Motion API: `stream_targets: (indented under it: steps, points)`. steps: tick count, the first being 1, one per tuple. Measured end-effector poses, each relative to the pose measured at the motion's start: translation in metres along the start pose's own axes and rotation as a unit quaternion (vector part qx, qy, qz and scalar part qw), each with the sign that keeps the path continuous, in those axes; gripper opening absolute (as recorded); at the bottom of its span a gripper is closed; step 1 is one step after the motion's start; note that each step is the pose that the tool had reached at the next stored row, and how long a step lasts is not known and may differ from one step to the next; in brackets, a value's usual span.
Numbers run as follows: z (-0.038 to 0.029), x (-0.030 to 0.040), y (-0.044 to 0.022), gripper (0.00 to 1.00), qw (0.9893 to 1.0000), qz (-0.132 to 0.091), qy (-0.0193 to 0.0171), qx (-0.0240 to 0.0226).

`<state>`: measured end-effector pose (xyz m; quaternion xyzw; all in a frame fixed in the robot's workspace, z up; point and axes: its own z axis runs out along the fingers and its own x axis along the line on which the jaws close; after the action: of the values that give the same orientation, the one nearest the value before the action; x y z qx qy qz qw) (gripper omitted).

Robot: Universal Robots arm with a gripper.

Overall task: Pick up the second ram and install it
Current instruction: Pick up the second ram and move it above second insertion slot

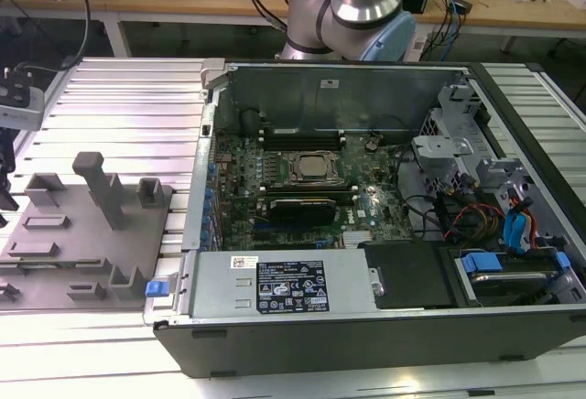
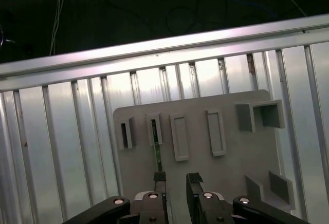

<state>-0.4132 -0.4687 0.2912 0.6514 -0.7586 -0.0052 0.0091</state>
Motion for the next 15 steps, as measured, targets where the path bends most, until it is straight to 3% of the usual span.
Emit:
stream_targets:
  steps: [15]
  points:
    - [0.0103,0.0002,-0.0003,0.3,1.0,0.0,0.0,0.0]
